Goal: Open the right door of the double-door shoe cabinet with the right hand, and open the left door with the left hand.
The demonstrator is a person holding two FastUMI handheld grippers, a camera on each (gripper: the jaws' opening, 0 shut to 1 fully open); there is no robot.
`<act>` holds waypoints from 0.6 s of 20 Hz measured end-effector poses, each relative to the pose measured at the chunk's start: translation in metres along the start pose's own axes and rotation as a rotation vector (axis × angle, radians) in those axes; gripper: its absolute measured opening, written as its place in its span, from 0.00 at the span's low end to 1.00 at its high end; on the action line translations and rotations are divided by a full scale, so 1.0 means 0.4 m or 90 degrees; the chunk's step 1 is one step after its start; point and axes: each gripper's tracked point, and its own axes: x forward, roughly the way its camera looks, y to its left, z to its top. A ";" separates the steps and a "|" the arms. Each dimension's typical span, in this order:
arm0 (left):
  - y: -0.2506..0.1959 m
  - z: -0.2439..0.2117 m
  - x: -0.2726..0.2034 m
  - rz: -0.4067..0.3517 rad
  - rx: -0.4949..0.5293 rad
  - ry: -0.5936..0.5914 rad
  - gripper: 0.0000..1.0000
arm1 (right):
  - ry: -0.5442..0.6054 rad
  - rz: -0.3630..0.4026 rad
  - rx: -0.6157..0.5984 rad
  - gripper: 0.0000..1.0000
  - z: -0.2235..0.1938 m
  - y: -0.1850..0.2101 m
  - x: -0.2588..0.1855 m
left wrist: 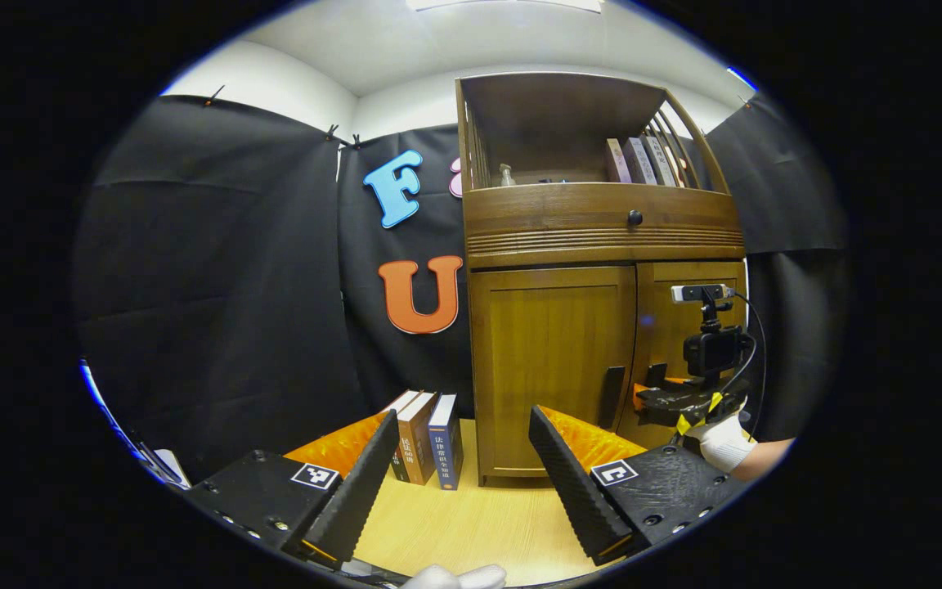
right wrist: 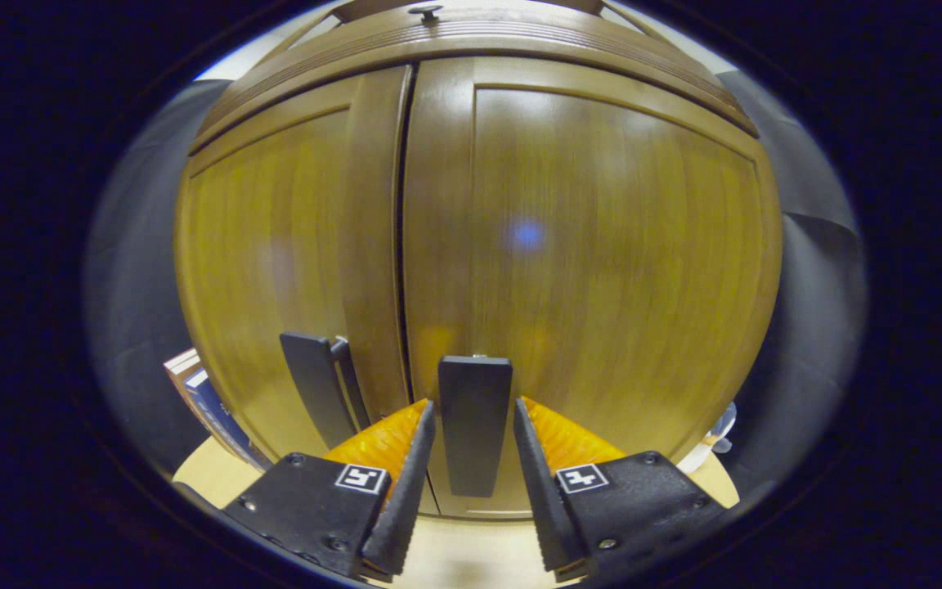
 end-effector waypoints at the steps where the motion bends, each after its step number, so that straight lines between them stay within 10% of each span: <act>1: -0.006 0.001 0.004 -0.008 -0.002 0.001 0.96 | -0.008 0.004 0.017 0.58 0.002 0.009 0.000; 4: -0.026 0.005 0.016 -0.035 -0.011 0.006 0.96 | -0.017 0.003 0.028 0.40 -0.006 -0.001 0.003; 12: -0.090 0.003 0.026 -0.085 0.000 0.013 0.96 | -0.006 0.055 0.006 0.32 -0.028 -0.007 -0.065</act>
